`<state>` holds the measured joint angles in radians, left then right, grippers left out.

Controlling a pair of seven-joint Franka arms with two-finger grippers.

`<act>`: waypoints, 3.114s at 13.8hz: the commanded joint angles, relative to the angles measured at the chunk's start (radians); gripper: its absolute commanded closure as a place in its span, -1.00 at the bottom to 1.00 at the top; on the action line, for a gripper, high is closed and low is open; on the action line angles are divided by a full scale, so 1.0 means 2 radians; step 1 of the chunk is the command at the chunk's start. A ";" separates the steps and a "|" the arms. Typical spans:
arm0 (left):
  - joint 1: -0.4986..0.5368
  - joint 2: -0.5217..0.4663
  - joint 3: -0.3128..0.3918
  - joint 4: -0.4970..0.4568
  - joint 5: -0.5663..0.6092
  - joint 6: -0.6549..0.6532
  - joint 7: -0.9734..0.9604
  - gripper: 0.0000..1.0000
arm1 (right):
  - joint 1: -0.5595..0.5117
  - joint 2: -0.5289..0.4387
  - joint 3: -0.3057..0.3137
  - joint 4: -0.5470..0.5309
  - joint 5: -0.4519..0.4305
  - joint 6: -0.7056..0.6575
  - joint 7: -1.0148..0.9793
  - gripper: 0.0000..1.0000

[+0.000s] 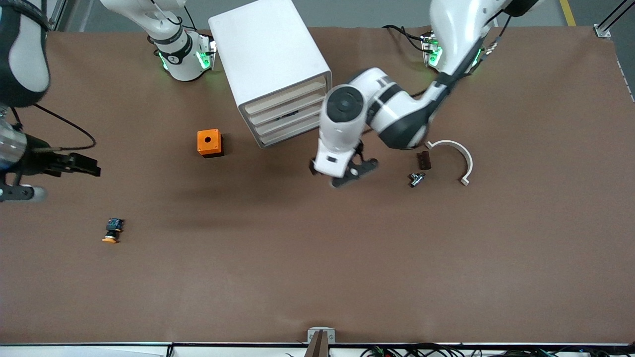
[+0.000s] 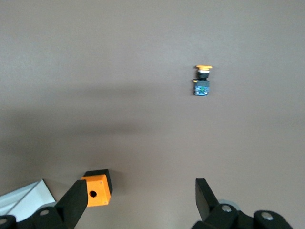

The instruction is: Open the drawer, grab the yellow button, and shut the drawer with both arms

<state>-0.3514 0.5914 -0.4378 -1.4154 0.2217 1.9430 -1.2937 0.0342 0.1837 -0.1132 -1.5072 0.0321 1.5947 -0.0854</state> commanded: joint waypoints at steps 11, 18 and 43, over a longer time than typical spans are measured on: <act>0.199 -0.117 -0.004 -0.004 0.051 -0.108 0.285 -0.99 | -0.009 -0.007 0.007 0.016 -0.037 -0.026 -0.005 -1.00; 0.226 -0.207 0.039 -0.014 -0.027 -0.171 0.418 -0.99 | -0.022 -0.014 0.007 0.063 -0.010 -0.115 0.005 -1.00; 0.151 -0.370 0.174 -0.167 -0.099 -0.169 0.589 -0.99 | -0.023 -0.126 0.011 -0.025 -0.011 -0.051 0.007 -1.00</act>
<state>-0.0505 -0.1424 -0.0965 -1.7444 0.0300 1.5914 -0.1231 -0.0032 -0.0334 -0.0899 -1.5186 -0.0040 1.4690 -0.0869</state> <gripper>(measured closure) 0.000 0.000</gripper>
